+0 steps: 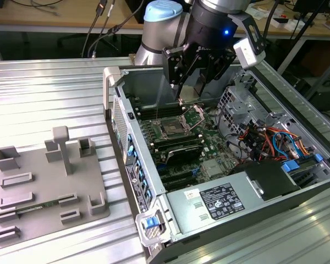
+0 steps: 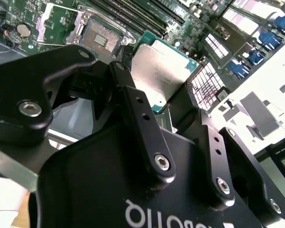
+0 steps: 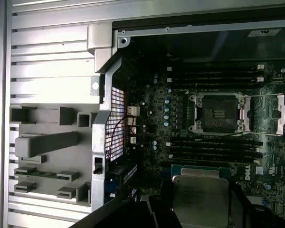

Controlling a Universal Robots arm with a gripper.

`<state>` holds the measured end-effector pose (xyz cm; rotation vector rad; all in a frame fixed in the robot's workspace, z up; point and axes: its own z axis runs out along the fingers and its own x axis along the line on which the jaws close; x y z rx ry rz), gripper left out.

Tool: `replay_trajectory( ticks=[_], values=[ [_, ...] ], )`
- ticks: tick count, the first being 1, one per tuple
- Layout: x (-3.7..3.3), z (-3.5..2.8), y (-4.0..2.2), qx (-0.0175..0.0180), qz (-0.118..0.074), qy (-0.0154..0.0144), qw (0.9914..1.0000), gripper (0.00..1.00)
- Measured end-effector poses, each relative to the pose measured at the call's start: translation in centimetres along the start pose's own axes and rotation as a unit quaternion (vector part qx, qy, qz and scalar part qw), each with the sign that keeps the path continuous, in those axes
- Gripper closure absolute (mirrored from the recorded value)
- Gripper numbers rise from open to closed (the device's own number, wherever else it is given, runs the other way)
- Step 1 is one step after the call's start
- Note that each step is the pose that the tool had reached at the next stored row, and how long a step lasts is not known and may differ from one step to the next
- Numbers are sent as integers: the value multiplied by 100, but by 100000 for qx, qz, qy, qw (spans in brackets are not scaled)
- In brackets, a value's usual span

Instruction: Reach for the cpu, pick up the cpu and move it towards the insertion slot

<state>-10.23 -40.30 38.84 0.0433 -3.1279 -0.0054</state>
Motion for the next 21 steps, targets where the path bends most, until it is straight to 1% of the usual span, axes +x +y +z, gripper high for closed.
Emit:
replay_trajectory(
  ticks=[8,13,21],
  values=[
    [-2,0,0,3,-8,3,100000,45],
    [-19,0,-1,2,-8,4,100000,45],
    [-94,3,0,2,-6,3,100000,45]
  ],
)
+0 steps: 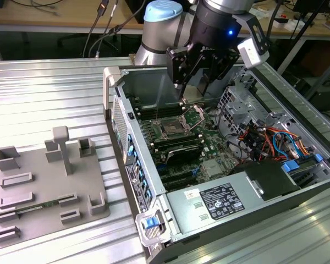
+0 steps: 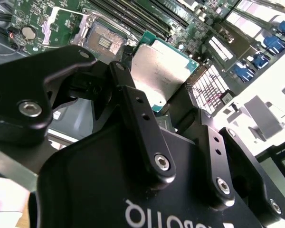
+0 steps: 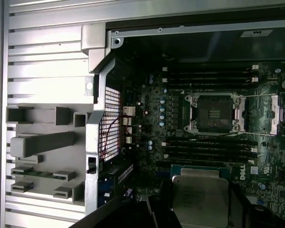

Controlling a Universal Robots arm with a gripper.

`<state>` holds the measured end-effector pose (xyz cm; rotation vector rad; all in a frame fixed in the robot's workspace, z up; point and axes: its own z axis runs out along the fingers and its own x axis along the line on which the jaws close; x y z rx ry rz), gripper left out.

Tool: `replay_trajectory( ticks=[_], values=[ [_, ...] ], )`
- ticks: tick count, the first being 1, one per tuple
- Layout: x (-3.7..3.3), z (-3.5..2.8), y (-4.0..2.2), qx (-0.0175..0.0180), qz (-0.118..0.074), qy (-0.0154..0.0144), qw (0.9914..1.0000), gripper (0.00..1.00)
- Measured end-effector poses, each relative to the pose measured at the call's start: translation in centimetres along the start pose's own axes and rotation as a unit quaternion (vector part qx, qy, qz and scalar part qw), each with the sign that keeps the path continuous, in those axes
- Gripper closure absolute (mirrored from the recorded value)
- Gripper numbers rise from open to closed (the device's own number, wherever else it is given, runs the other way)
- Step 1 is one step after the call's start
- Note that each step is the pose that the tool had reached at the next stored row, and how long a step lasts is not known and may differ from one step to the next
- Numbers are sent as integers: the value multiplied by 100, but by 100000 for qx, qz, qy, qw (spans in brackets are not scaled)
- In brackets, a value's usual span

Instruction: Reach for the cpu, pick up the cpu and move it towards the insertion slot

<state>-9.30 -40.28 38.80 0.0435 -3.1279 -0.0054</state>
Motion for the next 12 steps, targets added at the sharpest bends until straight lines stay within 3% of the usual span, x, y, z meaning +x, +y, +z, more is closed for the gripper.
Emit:
replay_trajectory(
  ticks=[12],
  values=[
    [-149,3,0,-2,-1,0,100000,45]
  ],
)
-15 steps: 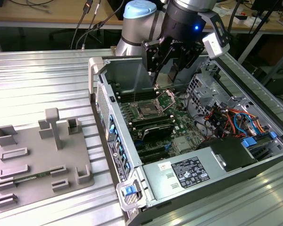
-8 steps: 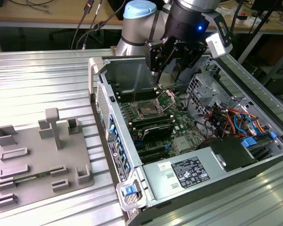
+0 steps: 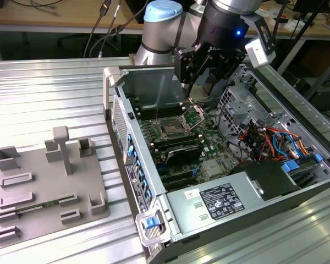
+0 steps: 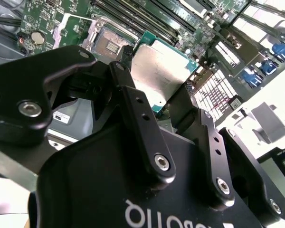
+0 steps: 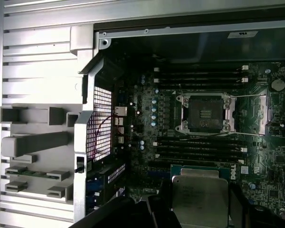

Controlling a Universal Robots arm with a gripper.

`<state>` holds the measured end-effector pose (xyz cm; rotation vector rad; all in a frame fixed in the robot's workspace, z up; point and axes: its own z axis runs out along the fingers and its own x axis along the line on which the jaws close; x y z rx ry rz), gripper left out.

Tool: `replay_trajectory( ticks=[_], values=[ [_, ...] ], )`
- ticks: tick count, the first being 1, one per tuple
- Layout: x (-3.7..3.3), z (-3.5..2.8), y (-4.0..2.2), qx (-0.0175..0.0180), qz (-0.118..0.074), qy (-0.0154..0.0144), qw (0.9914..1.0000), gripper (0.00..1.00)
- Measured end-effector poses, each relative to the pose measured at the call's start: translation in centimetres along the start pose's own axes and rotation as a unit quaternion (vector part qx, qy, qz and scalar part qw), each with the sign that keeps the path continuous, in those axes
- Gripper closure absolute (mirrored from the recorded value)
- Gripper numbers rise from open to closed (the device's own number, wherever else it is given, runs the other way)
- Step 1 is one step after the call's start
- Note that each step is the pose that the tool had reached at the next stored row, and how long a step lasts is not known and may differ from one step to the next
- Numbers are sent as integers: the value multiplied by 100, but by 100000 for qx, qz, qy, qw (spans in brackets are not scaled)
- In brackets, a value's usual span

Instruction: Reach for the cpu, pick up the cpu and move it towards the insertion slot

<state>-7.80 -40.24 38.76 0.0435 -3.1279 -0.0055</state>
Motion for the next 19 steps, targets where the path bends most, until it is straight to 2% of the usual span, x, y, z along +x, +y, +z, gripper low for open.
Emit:
replay_trajectory(
  ticks=[7,19],
  values=[
    [-99,5,9,1,-2,0,100000,45],
    [-142,19,103,2,8,-1,100000,45]
  ],
)
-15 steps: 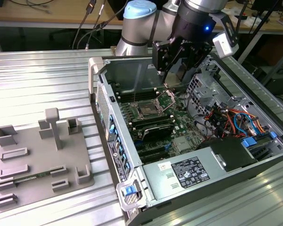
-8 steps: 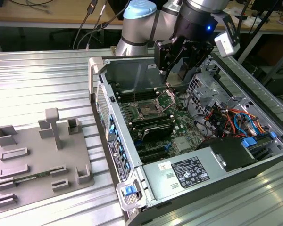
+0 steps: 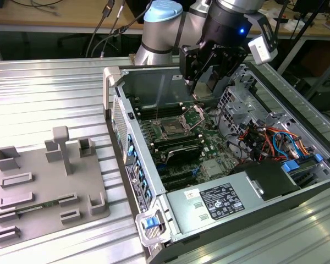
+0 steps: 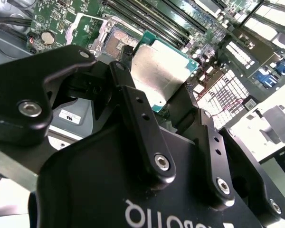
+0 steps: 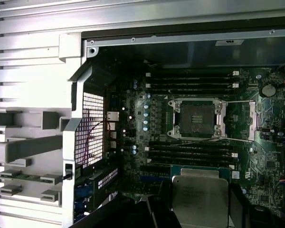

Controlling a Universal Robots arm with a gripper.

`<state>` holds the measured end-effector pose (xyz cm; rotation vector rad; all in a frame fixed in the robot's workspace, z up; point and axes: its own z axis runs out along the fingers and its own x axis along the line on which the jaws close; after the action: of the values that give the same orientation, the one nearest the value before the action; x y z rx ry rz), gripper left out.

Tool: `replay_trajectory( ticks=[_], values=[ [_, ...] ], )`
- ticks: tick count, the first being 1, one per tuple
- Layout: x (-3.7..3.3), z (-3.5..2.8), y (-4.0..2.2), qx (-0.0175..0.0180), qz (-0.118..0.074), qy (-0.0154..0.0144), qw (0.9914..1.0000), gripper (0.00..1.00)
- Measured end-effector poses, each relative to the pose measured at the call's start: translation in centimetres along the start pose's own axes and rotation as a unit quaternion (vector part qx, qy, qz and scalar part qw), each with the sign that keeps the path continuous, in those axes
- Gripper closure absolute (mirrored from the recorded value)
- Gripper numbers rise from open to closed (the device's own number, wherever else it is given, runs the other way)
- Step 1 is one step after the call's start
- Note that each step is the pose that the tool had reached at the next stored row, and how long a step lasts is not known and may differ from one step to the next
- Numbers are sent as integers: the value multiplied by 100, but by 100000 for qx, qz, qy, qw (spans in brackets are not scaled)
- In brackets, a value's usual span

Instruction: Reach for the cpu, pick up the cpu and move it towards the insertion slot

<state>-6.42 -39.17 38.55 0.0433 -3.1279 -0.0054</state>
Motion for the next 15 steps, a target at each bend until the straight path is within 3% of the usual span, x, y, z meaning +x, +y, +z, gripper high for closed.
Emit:
replay_trajectory(
  ticks=[6,9,12,15],
  values=[
    [-21,20,99,5,-8,5,100000,45],
    [-45,51,234,3,18,15,100000,45],
    [-74,75,328,-2,71,57,100000,45],
    [-82,92,381,1,104,62,100000,45]
  ],
)
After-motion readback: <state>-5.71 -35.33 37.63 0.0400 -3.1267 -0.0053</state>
